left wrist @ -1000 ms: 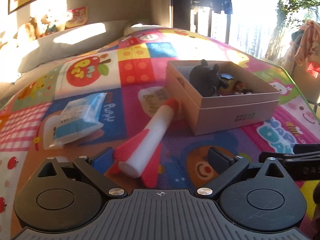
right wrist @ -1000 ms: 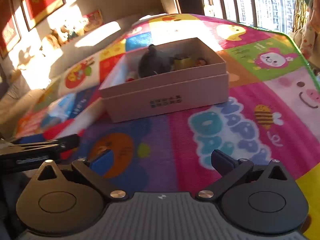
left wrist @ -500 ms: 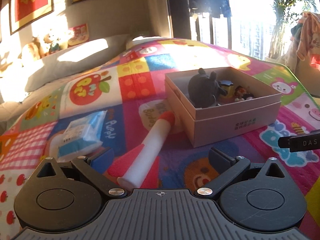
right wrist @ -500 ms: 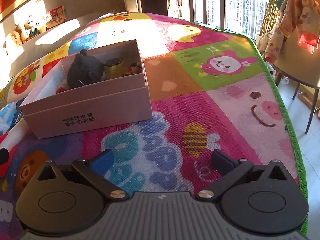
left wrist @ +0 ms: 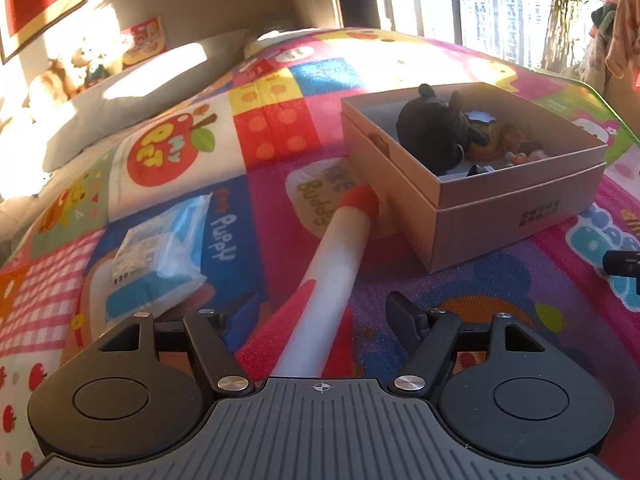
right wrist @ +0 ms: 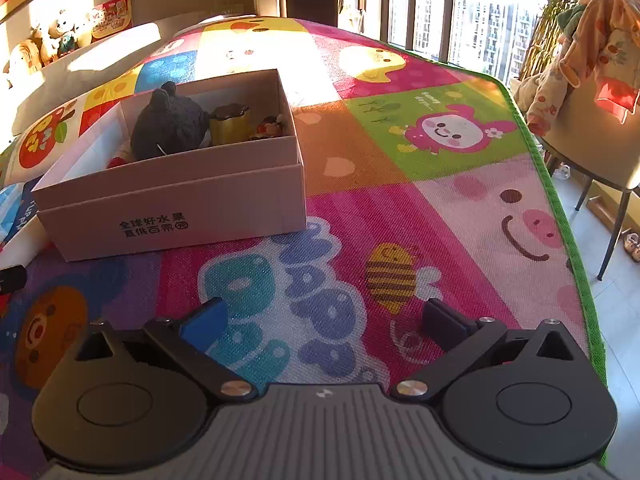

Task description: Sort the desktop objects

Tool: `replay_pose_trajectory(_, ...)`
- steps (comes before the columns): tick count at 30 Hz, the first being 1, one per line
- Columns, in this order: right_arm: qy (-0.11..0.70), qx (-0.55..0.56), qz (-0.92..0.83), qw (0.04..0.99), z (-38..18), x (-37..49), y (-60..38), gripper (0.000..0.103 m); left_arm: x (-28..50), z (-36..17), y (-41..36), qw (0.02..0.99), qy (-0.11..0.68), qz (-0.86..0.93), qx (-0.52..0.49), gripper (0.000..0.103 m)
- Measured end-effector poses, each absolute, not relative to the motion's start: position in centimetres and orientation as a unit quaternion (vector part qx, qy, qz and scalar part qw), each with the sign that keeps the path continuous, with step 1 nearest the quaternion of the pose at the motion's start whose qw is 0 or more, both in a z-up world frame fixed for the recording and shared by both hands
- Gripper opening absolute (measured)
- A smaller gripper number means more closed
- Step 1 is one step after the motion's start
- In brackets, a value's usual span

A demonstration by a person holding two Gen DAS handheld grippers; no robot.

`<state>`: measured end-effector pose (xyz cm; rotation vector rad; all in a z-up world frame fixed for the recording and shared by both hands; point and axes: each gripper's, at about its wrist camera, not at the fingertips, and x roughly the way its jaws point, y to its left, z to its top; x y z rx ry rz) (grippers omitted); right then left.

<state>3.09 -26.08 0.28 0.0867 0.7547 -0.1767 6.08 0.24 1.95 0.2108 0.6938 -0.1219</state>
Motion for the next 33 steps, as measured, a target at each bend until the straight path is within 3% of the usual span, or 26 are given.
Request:
replay_pose_trajectory(1, 0.368, 0.042, -0.086, 0.925, 0.3, 3.1, -26.1, 0.103, 6.2, 1.8, 0.4, 0.932, 0.344, -0.06, 0.097, 0.065)
replay_pose_trajectory(3, 0.368, 0.042, -0.086, 0.925, 0.3, 3.1, -26.1, 0.103, 6.1, 1.7, 0.7, 0.93, 0.351, -0.06, 0.086, 0.059)
replay_pose_trajectory(6, 0.37, 0.041, -0.083, 0.925, 0.3, 3.1, -26.1, 0.103, 5.1, 1.9, 0.9, 0.929, 0.354, -0.069, 0.079, 0.043)
replay_pose_trajectory(12, 0.372, 0.042, -0.072, 0.924, 0.3, 2.9, -26.5, 0.103, -0.2, 3.2, -0.5, 0.92, 0.357, -0.151, 0.053, 0.035)
replay_pose_trajectory(17, 0.372, 0.043, -0.071, 0.925, 0.4, 2.9, -26.6, 0.103, -3.4, 2.9, -2.8, 0.906, 0.373, -0.2, 0.02, 0.04)
replay_pose_trajectory(20, 0.372, 0.043, -0.071, 0.925, 0.4, 2.9, -26.5, 0.103, -4.4, 2.6, -4.1, 0.892, 0.383, -0.24, 0.007, 0.035)
replay_pose_trajectory(21, 0.372, 0.042, -0.071, 0.925, 0.4, 2.9, -26.5, 0.103, -4.7, 2.6, -4.5, 0.888, 0.384, -0.253, 0.01, 0.039)
replay_pose_trajectory(24, 0.372, 0.041, -0.072, 0.924, 0.4, 3.0, -26.5, 0.103, -5.4, 2.9, -4.9, 0.885, 0.374, -0.278, 0.014, 0.074)
replay_pose_trajectory(27, 0.372, 0.041, -0.072, 0.924, 0.4, 3.0, -26.5, 0.103, -4.9, 4.5, -3.2, 0.902, 0.343, -0.261, 0.002, 0.087)
replay_pose_trajectory(28, 0.372, 0.041, -0.072, 0.924, 0.4, 2.9, -26.5, 0.103, -4.4, 5.2, -2.2, 0.912, 0.328, -0.246, -0.007, 0.096)
replay_pose_trajectory(33, 0.372, 0.041, -0.073, 0.925, 0.3, 2.9, -26.5, 0.103, 0.2, 6.7, 3.6, 0.962, 0.262, -0.074, -0.032, 0.102)
